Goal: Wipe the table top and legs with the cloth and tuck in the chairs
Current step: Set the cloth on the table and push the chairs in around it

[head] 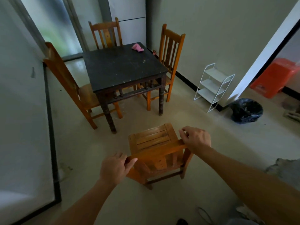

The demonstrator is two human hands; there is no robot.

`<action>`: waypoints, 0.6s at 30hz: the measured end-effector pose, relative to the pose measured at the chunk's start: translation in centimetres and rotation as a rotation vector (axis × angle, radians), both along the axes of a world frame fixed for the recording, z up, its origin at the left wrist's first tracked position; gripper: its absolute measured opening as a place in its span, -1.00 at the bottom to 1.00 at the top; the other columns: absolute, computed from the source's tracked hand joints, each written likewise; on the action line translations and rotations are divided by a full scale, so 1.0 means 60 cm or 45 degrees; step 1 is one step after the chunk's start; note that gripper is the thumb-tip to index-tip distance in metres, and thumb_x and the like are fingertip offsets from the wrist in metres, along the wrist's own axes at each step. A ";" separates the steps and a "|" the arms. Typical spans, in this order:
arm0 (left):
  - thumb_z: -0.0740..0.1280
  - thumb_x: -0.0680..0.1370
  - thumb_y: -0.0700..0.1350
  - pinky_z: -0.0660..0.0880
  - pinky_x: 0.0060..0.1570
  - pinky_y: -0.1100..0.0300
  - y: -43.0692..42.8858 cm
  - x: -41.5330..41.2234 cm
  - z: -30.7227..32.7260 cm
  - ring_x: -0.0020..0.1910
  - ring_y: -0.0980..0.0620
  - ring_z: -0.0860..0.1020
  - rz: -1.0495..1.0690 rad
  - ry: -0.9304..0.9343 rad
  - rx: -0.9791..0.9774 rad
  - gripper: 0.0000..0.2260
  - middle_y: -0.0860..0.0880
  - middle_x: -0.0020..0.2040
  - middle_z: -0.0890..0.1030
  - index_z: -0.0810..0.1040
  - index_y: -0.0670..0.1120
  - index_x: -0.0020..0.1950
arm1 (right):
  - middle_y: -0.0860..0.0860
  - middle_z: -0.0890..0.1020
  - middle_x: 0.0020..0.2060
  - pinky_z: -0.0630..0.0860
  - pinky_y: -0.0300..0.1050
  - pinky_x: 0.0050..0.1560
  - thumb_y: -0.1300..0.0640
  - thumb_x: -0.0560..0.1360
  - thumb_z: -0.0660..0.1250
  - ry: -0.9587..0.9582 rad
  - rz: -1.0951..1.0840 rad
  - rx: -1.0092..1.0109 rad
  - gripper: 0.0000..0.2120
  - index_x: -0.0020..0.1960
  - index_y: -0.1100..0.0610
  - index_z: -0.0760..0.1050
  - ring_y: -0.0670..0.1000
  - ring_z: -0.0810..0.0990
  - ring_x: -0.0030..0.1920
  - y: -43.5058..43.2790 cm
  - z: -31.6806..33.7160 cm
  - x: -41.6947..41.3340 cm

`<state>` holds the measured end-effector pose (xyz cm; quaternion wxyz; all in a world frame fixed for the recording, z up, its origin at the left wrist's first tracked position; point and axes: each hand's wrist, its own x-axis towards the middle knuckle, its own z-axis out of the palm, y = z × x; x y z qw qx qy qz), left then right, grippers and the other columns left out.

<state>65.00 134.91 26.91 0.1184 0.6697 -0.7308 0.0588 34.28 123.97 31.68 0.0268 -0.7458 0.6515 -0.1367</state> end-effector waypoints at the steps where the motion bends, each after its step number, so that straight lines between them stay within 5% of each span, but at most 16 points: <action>1: -0.01 0.57 0.30 0.18 -0.49 0.29 -0.006 -0.002 -0.002 -0.52 0.05 0.43 0.005 0.014 -0.030 -0.43 0.03 -0.47 0.47 0.54 -0.04 -0.36 | -0.03 0.67 -0.22 0.54 -0.12 -0.20 -0.28 0.55 0.01 0.019 0.029 -0.014 -0.52 0.04 -0.05 0.60 0.03 0.62 -0.21 -0.010 -0.003 -0.004; 6: 0.14 0.53 0.28 0.30 -0.47 0.24 -0.067 -0.011 -0.025 -0.45 0.03 0.46 -0.048 0.015 -0.178 -0.53 0.03 -0.39 0.53 0.59 -0.05 -0.26 | -0.06 0.63 -0.32 0.49 -0.15 -0.33 -0.30 0.53 -0.12 0.079 0.225 -0.113 -0.39 -0.09 -0.01 0.63 -0.01 0.58 -0.31 -0.095 -0.012 -0.028; 13: 0.18 0.51 0.27 0.42 -0.46 0.15 -0.135 -0.044 -0.033 -0.41 -0.03 0.52 0.198 -0.081 -0.277 -0.51 -0.02 -0.37 0.58 0.66 -0.10 -0.18 | -0.06 0.62 -0.18 0.41 -0.16 -0.22 -0.18 0.62 0.00 0.125 0.548 -0.046 -0.60 0.04 -0.03 0.55 -0.04 0.56 -0.18 -0.253 0.010 -0.006; 18: 0.13 0.52 0.28 0.42 -0.48 0.18 -0.197 -0.059 -0.031 -0.42 -0.02 0.52 0.352 -0.100 -0.253 -0.48 -0.02 -0.38 0.58 0.67 -0.09 -0.19 | -0.11 0.47 -0.28 0.48 -0.07 -0.20 -0.12 0.65 0.06 0.009 0.601 0.019 -0.65 -0.02 -0.01 0.56 -0.03 0.50 -0.23 -0.356 0.018 0.032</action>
